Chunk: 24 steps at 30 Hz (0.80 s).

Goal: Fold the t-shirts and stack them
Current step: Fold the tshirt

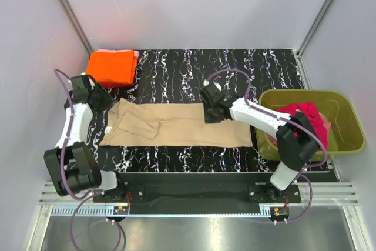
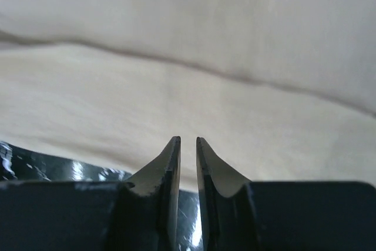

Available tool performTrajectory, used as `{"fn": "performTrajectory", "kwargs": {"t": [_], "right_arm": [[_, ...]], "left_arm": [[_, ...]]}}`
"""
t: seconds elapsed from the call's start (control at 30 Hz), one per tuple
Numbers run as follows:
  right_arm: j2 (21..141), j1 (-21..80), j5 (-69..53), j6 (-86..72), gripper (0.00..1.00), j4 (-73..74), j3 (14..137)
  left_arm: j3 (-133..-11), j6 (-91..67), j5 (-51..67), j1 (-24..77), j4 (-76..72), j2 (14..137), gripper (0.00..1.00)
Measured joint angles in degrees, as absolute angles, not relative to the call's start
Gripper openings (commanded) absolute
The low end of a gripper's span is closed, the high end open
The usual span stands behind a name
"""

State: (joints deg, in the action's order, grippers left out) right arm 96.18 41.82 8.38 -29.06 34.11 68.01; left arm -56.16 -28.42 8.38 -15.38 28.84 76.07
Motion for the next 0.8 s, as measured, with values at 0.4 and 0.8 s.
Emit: {"fn": "performTrajectory", "kwargs": {"t": [0.4,0.8], "right_arm": [[111.9,35.7,6.3,-20.9,0.22,32.9,82.1],[116.5,33.7,4.9,-17.8,0.2,32.8,85.4]], "left_arm": [[-62.8,-22.7,27.2,-19.3,21.0,98.9,0.4],[-65.9,-20.5,27.5,-19.3,18.3,103.0,0.42]]}}
